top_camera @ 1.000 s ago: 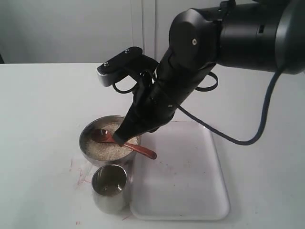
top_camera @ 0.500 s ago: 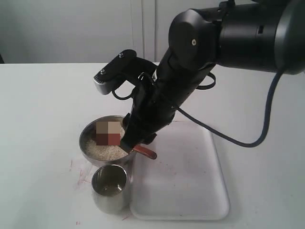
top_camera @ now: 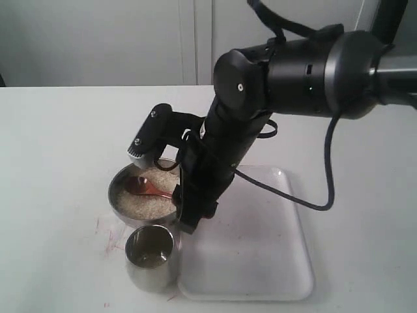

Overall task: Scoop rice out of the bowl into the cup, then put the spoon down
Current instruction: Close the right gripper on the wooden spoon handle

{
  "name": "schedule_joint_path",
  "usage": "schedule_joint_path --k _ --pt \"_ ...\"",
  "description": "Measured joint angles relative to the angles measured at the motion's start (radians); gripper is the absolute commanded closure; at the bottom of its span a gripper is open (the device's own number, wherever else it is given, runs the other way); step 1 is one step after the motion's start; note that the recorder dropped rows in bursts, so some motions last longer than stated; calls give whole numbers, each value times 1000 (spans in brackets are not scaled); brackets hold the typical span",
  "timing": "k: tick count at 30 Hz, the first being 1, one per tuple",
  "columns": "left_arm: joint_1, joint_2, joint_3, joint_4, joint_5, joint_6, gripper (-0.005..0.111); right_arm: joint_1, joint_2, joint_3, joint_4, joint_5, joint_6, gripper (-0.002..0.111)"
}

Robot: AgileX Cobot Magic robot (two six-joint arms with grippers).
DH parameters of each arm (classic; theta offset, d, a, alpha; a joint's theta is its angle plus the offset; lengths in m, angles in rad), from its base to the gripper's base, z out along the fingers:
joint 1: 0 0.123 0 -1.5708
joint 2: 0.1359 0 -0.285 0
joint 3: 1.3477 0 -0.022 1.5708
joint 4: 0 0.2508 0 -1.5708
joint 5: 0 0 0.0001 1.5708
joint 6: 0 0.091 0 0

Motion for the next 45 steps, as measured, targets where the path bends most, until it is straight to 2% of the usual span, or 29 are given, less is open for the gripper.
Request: schedule_joint_path --k 8,15,38,45 --pt "0 0 0 0 0 0 92 0 56 0 -10 -16 -2 50" --pt "0 0 0 0 0 0 92 0 59 0 -90 -40 85 51" --pt "0 0 0 0 0 0 92 0 109 -2 -97 -21 209 51" --pt "0 0 0 0 0 0 92 0 111 -2 -97 -64 218 64"
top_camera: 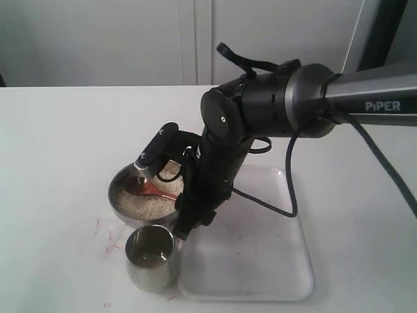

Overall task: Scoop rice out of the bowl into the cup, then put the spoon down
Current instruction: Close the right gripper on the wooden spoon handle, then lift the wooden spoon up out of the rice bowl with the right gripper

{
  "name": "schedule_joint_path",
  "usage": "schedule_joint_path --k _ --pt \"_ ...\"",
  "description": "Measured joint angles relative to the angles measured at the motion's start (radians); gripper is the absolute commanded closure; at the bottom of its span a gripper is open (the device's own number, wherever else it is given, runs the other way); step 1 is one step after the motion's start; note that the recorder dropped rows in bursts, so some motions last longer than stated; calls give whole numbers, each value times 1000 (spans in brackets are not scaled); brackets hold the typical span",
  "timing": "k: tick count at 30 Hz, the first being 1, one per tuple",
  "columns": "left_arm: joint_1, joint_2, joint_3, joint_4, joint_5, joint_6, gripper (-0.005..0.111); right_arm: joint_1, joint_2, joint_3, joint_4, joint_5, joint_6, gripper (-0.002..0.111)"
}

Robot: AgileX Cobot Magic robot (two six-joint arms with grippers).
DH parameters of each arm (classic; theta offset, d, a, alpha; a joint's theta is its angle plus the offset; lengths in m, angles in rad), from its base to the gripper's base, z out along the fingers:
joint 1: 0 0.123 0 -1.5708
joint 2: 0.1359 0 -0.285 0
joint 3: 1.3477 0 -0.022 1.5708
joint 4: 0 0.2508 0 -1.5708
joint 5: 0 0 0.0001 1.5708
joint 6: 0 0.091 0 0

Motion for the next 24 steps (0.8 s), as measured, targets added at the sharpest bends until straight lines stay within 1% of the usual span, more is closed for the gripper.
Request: schedule_joint_path --k 3,7,10,13,20,24 --pt "0 0 0 0 0 0 92 0 0 0 0 -2 0 76" --pt "0 0 0 0 0 0 92 0 0 0 0 -2 0 85" --pt "0 0 0 0 0 0 92 0 -2 0 0 33 2 108" --pt "0 0 0 0 0 0 92 0 -48 0 0 68 2 108" --pt "0 0 0 0 0 0 92 0 -263 0 16 161 4 108" --pt "0 0 0 0 0 0 92 10 -354 0 -7 200 44 108"
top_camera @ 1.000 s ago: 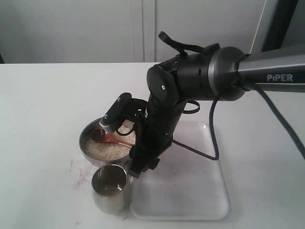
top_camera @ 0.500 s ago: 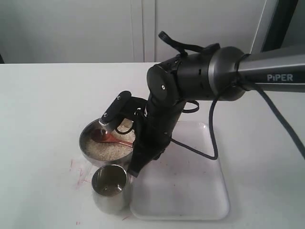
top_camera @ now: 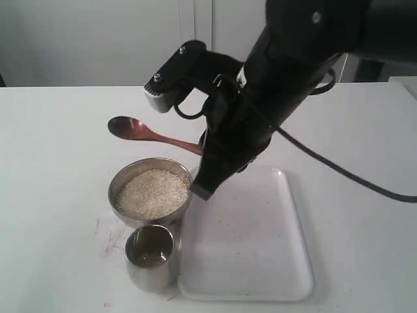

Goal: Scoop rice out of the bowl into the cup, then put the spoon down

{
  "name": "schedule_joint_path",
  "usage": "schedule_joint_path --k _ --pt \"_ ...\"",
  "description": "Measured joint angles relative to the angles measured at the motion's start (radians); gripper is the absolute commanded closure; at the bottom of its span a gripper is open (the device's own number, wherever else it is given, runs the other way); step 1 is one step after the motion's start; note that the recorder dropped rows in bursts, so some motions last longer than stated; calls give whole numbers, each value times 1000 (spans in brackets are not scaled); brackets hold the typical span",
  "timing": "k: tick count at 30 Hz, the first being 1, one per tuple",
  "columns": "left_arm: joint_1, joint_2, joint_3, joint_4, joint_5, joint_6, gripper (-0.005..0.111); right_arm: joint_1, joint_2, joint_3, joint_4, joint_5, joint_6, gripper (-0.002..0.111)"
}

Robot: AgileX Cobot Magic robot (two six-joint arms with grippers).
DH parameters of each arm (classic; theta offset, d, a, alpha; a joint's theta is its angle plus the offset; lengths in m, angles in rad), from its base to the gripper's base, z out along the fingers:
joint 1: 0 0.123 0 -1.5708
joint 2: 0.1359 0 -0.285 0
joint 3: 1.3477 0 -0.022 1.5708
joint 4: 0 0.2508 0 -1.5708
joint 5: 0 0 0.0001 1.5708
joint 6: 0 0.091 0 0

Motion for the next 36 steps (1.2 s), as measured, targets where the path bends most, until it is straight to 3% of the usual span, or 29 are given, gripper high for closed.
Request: schedule_joint_path --k 3,7,13,23,36 --pt "0 0 0 0 0 0 92 50 -63 0 -155 62 106 108" --pt "0 0 0 0 0 0 92 190 -85 0 -463 197 283 108" --pt "0 0 0 0 0 0 92 345 -53 0 -730 251 362 108" --pt "0 0 0 0 0 0 92 363 197 0 -1043 249 372 108" --pt "0 0 0 0 0 0 92 359 360 0 -1127 247 375 108"
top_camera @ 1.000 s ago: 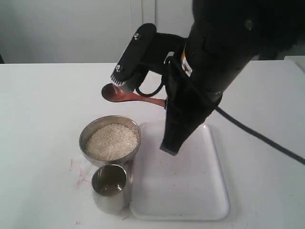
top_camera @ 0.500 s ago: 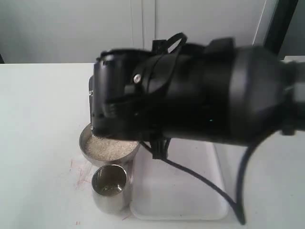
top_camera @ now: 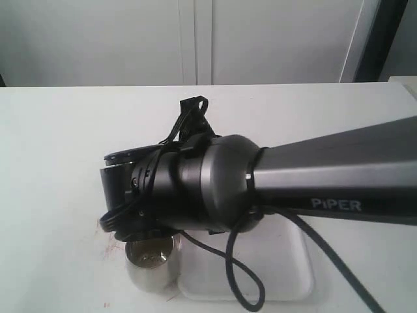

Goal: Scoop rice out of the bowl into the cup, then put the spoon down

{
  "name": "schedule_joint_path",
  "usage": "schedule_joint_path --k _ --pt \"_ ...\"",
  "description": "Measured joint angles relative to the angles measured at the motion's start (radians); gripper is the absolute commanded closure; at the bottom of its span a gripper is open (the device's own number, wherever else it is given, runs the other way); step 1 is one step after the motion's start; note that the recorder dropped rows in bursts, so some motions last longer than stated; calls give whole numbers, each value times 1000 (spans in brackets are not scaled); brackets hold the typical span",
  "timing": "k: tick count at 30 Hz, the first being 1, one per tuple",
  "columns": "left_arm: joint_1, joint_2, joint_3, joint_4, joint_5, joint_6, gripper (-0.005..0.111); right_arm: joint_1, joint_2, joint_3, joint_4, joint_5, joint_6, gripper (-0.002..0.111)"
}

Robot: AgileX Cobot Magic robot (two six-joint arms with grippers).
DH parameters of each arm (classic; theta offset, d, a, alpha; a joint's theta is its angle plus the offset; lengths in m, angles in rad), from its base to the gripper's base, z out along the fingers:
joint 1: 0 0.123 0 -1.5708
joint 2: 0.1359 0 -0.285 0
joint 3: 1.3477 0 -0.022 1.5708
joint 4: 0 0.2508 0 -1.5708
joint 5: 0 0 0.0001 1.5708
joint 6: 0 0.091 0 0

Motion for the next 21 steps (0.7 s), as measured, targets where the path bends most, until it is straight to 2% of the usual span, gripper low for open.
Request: schedule_joint_path --k 8,21 --pt "0 0 0 0 0 0 92 -34 10 0 -1 -16 42 108" --pt "0 0 0 0 0 0 92 -36 10 0 2 -91 43 108"
